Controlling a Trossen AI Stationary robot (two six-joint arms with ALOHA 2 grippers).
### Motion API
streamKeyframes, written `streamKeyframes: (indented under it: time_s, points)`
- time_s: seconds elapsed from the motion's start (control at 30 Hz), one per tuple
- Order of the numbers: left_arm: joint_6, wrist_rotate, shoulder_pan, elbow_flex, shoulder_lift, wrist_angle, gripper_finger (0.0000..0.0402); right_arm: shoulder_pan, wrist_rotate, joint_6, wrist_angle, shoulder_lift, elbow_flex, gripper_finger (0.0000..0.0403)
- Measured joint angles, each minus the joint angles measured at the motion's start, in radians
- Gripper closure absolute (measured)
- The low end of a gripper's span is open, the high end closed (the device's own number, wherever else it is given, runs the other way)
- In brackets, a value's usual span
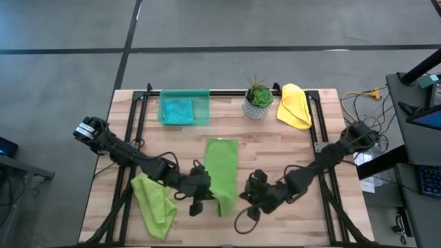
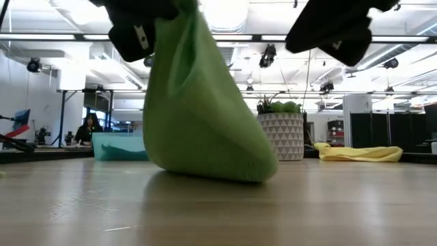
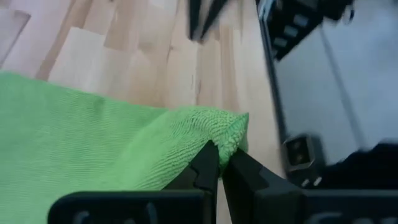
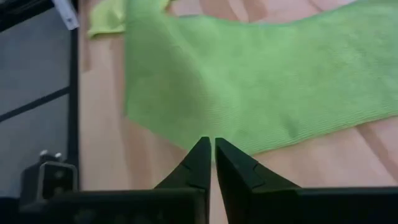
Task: Fold microfiber towels
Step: Fold the green microfiber cloth
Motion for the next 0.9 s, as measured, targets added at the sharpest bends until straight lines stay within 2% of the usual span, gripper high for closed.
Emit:
streamKeyframes:
  time_s: [0.23,0.5,0.6,0.73,0.9]
  points:
    - [-0.262,0.079,0.069,0.000,0.000,0.116,0.0401,0.024,0.037,-0.054,0.056,0.034,0.005,0.0309]
    - [-0.380,0.102,0.143,0.001,0.006,0.147,0.0401,0.050,0.222,-0.058,0.056,0.048,0.027,0.0186]
    - [-0.408,0.109,0.161,0.001,0.015,0.145,0.0401,0.054,0.234,-0.056,0.057,0.048,0.028,0.0149]
    - [-0.429,0.114,0.181,0.000,0.017,0.142,0.0401,0.064,0.233,-0.044,0.063,0.048,0.028,0.0118]
    - [-0.437,0.107,0.211,-0.002,0.017,0.148,0.0401,0.082,0.233,-0.043,0.059,0.048,0.028,0.0105]
